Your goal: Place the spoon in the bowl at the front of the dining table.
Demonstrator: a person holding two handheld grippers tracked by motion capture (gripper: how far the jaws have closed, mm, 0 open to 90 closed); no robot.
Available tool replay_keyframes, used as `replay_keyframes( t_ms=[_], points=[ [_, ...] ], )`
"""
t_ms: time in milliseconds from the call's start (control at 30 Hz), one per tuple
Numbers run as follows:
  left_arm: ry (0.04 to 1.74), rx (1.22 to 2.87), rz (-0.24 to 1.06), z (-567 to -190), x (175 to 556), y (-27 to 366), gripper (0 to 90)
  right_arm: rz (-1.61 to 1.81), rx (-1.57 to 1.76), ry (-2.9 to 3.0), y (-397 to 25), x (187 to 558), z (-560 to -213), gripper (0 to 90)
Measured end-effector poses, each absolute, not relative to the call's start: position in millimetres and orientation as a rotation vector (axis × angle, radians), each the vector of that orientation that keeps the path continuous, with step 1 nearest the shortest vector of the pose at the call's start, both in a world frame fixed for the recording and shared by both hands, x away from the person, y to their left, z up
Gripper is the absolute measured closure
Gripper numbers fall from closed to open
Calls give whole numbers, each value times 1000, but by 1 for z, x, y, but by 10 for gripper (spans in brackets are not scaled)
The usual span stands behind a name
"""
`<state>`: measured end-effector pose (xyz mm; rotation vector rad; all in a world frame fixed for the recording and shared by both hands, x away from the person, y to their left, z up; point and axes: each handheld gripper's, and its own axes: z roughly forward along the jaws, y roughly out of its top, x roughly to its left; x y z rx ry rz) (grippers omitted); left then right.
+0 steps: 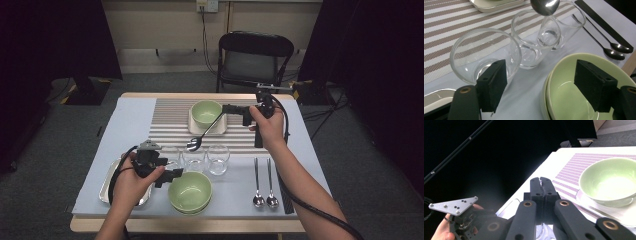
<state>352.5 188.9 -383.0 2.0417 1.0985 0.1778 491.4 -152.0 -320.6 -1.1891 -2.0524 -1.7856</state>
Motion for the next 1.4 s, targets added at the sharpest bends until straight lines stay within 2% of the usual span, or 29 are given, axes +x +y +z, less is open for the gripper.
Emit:
replay_keyframes(
  t_ms=[1400],
  points=[
    [1103,2088,175,-400,336,195,262,-1790,-1248,-2083,-151,502,-319,900]
  ],
)
